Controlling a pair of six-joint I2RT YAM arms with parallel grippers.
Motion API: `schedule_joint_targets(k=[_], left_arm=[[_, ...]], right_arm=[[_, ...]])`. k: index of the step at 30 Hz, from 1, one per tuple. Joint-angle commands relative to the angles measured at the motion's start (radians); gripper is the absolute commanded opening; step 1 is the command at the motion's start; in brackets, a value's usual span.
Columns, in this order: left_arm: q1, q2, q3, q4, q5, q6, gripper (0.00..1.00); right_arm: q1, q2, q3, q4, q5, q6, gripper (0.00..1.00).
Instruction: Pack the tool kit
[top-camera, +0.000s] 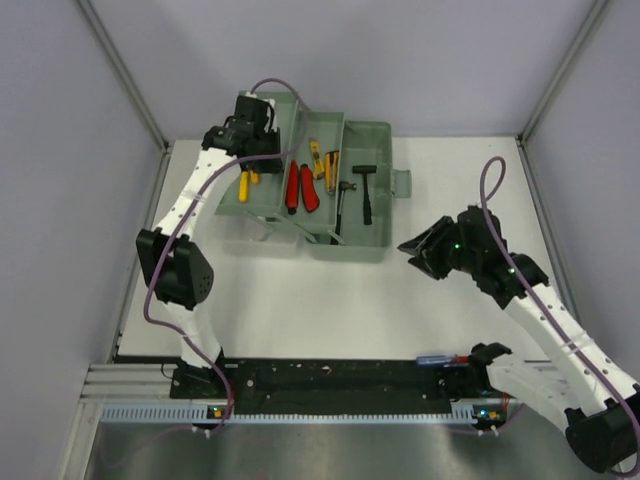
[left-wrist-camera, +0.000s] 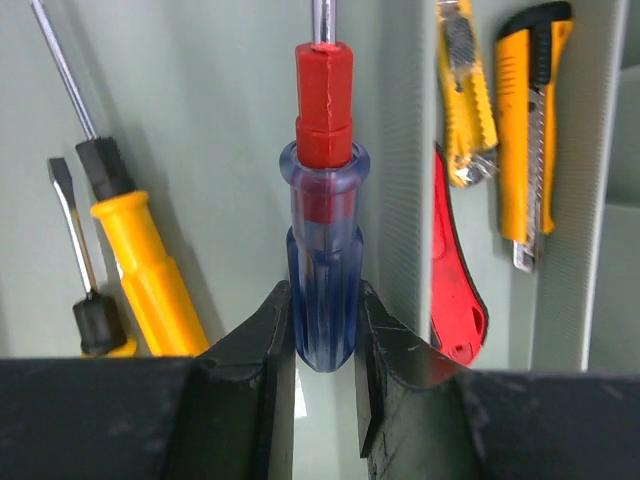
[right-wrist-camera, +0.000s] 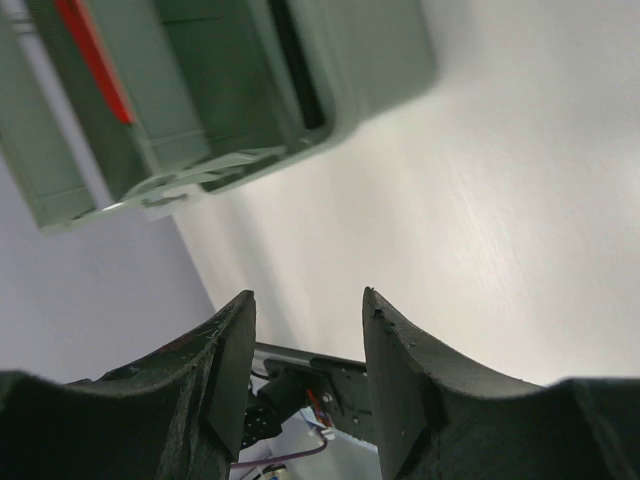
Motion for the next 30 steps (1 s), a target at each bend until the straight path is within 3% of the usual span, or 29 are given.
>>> schedule_joint_targets(k=[1, 5, 7, 11, 16, 20, 30], left_arm=[[0.017, 0.051, 0.116, -0.019, -0.034, -0.05, 0.05], [0.025, 0.079, 0.126, -0.033, -0.045, -0.061, 0.15], [0.03, 0.079, 0.126, -0.042, -0.053, -0.062, 0.34], [0.031, 0.062, 0.136, -0.054, -0.063, -0.062, 0.53], [0.031, 0.022, 0.201, -0.079, -0.048, -0.067, 0.56], [0.031, -0.065, 0.241, -0.077, 0.058, -0.089, 0.57], [0.031, -0.274, 0.129, -0.008, 0.233, -0.122, 0.6]], right_arm=[[-0.006, -0.013, -0.08, -0.123, -0.011, 0.1, 0.45], [-0.006, -0.057, -0.148, -0.144, 0.009, 0.154, 0.45], [-0.006, -0.063, -0.162, -0.156, 0.019, 0.166, 0.45], [-0.008, -0.06, -0.165, -0.187, 0.038, 0.171, 0.46], [-0.006, -0.045, -0.159, -0.265, 0.072, 0.183, 0.51], [-0.008, -0.039, -0.154, -0.357, 0.122, 0.216, 0.59], [-0.006, 0.015, -0.165, -0.552, 0.187, 0.354, 0.64]])
